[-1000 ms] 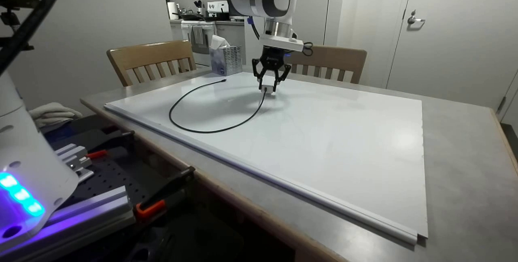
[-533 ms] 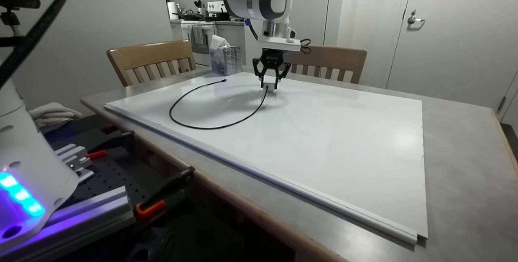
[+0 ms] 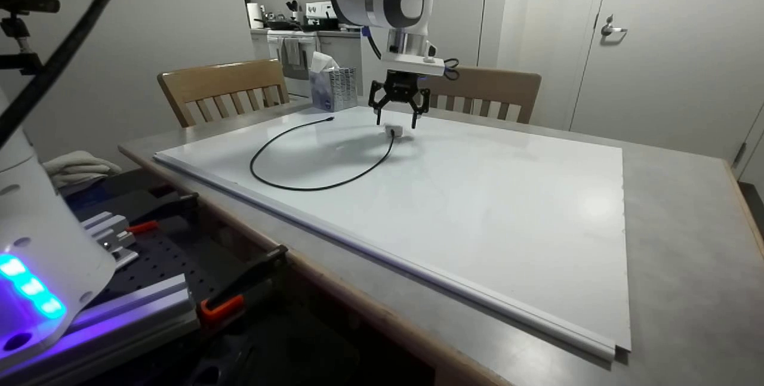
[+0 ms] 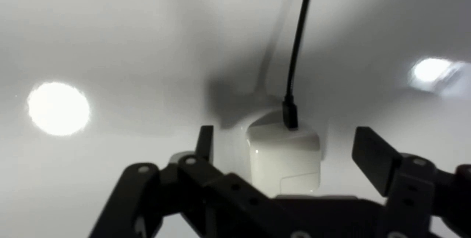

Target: Coil the charger on the table

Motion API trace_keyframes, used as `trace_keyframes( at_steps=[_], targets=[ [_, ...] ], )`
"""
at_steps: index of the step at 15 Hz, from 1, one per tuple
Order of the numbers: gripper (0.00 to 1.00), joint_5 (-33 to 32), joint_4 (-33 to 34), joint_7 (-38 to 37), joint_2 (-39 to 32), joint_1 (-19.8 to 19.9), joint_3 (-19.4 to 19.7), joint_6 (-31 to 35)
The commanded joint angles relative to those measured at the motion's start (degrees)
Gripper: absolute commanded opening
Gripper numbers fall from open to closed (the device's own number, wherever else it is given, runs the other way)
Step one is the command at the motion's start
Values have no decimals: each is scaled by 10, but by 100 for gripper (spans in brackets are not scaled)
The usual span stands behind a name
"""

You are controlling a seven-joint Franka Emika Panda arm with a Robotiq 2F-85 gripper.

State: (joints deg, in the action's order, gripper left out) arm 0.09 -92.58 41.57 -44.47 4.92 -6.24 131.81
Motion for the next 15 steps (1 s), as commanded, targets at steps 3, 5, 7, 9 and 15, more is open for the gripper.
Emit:
trace_keyframes(
  at_steps=[3,5,7,9,15],
  targets=[
    [100,18,3,21,27,19,-17,-89],
    [100,25,3,38,46,23,-21,-127],
    [100,27,3,41,51,23,-22,-133],
    [100,18,32,-39,41,0,-4,-193],
    [100,25,119,-286,7,-60,8,-295]
  ],
)
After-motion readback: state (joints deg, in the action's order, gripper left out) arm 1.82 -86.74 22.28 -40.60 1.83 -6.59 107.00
